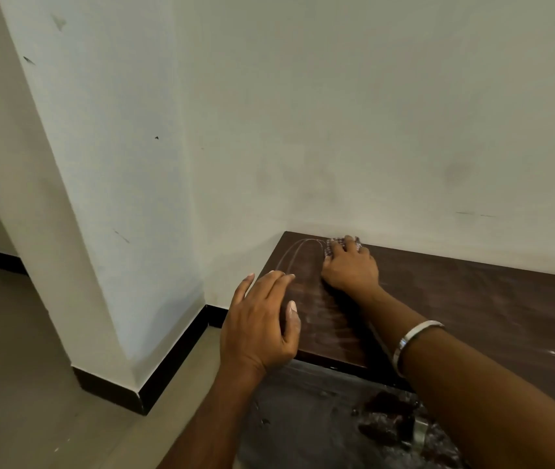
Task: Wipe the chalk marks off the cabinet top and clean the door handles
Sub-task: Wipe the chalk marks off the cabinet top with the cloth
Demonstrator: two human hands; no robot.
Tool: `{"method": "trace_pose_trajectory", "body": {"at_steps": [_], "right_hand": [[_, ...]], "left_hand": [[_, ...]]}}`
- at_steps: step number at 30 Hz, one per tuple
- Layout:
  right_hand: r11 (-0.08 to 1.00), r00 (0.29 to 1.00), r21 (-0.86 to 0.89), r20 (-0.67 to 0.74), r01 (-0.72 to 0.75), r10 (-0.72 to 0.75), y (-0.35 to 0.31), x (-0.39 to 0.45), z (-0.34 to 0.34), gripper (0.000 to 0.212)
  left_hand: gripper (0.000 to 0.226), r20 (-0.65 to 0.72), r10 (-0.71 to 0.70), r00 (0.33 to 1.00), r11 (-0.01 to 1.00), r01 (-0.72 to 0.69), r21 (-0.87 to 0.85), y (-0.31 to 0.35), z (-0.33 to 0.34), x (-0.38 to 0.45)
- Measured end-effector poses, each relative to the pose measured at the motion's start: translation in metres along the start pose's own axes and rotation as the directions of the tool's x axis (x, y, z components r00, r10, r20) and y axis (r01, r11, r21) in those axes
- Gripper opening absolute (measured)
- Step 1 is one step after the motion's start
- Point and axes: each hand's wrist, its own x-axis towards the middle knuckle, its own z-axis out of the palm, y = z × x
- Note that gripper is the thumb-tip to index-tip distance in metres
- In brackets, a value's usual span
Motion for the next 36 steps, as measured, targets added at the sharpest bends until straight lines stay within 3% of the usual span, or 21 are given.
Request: {"method": "trace_pose_trajectory", "body": {"at_steps": [6,13,18,26,30,36], "right_hand": [[0.994,0.994,0.043,0.048,0.098,-0.100,-0.007,0.010,0.003,0.055],[0.997,0.996,0.002,0.026,-0.081,0.081,0.059,0.024,-0.013,0.055],[0.991,0.991,-0.015,0.014,-0.130,0.130,0.047,0.029,-0.010,0.056],[0.993,0.993,0.039,0.045,0.111,-0.113,-0.020,0.029,0.009,0.055],[0.991,0.990,0.056,0.056,0.125,-0.128,-0.019,0.031,0.008,0.056],[0.998,1.000,0.056,0.003,-0.007,0.007,0.012,0.036,0.004,0.055]], "left_hand": [[0.047,-0.004,0.004,1.000,1.000,-0.004,-0.002,-0.001,0.000,0.001],[0.047,-0.016,-0.009,1.000,1.000,0.009,-0.009,0.000,0.000,0.000],[0.046,-0.011,-0.018,1.000,1.000,0.018,-0.019,0.001,0.000,0.000],[0.048,-0.003,-0.007,1.000,0.999,0.007,-0.039,-0.001,0.001,0.000],[0.048,-0.008,-0.012,1.000,0.999,0.012,-0.040,-0.002,0.001,0.000],[0.046,-0.012,-0.010,1.000,0.999,0.009,-0.035,-0.001,0.001,0.000]]}}
